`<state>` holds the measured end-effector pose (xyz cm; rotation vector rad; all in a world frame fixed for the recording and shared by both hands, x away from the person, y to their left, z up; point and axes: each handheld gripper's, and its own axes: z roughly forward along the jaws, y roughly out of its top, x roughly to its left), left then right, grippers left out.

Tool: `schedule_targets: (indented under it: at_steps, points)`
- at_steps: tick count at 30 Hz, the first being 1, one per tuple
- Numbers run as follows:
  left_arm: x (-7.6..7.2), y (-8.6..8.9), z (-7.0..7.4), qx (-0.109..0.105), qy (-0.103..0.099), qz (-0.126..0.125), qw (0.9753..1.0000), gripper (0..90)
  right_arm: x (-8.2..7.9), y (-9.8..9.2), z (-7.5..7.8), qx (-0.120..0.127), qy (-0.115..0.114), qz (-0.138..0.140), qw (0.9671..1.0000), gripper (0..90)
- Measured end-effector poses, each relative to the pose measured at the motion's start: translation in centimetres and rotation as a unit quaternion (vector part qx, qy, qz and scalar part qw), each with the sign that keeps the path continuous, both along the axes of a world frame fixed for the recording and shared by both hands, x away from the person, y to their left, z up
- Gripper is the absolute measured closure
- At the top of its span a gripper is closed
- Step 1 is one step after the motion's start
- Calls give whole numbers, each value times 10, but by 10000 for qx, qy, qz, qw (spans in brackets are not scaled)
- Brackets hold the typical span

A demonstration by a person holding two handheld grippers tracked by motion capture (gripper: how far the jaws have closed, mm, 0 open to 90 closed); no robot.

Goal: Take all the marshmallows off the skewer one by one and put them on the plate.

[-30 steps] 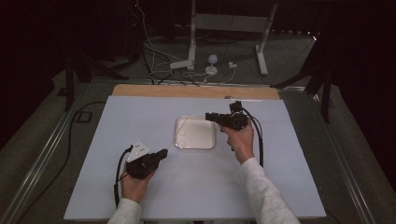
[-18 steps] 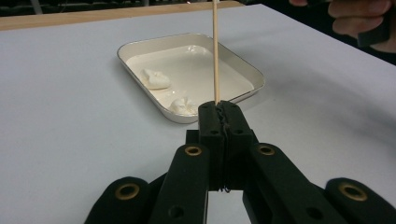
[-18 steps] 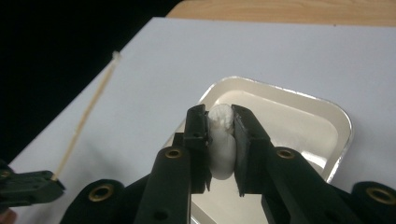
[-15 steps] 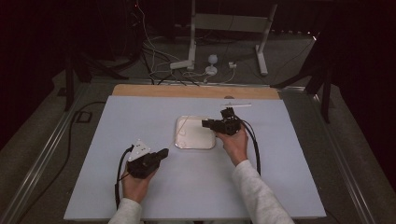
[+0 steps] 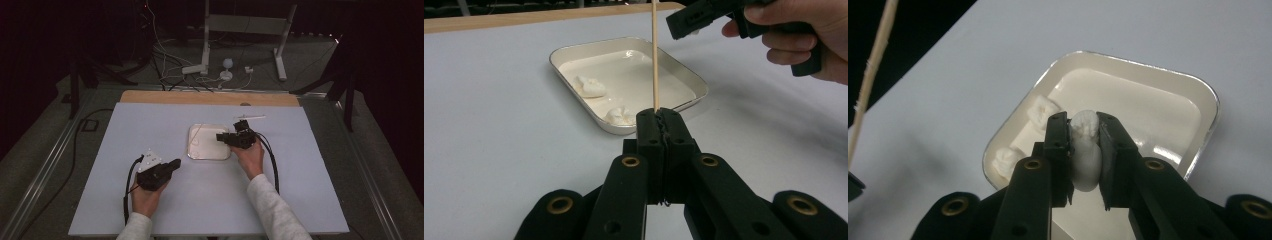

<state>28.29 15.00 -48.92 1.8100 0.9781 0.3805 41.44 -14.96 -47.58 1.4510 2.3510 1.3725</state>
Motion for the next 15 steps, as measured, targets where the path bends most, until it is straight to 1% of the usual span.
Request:
schedule_targets:
  at_steps: [4, 5, 8, 10, 12, 13, 14, 15]
  points:
    - [0, 0, 0, 8, 8, -1, 10000, 900, -1, 0, -4, -63, 19, -5, 10000, 757]
    - [0, 0, 0, 6, 11, -4, 10000, 900, -1, 0, -5, -91, 25, -35, 9999, 722]
    - [0, -1, 0, 6, 13, -2, 10000, 900, -1, -1, -8, -148, -1, -145, 9998, 505]
    - [0, 0, 0, 0, 15, 2, 10000, 900, -1, -2, -9, -114, 110, -120, 9998, 394]
    - [1, 0, 0, 2, 12, 12, 10000, 900, 0, -3, -10, -23, 188, -16, 9998, 338]
    - [1, 0, 0, -7, 11, 14, 10000, 900, -1, -4, -10, 50, 190, 21, 9998, 311]
    - [1, 0, 0, -18, 15, 17, 10000, 900, -2, -4, -9, 104, 160, 54, 9998, 273]
    - [1, 0, 0, -39, 23, 24, 10000, 900, -4, -4, -7, 120, 83, 62, 9999, 237]
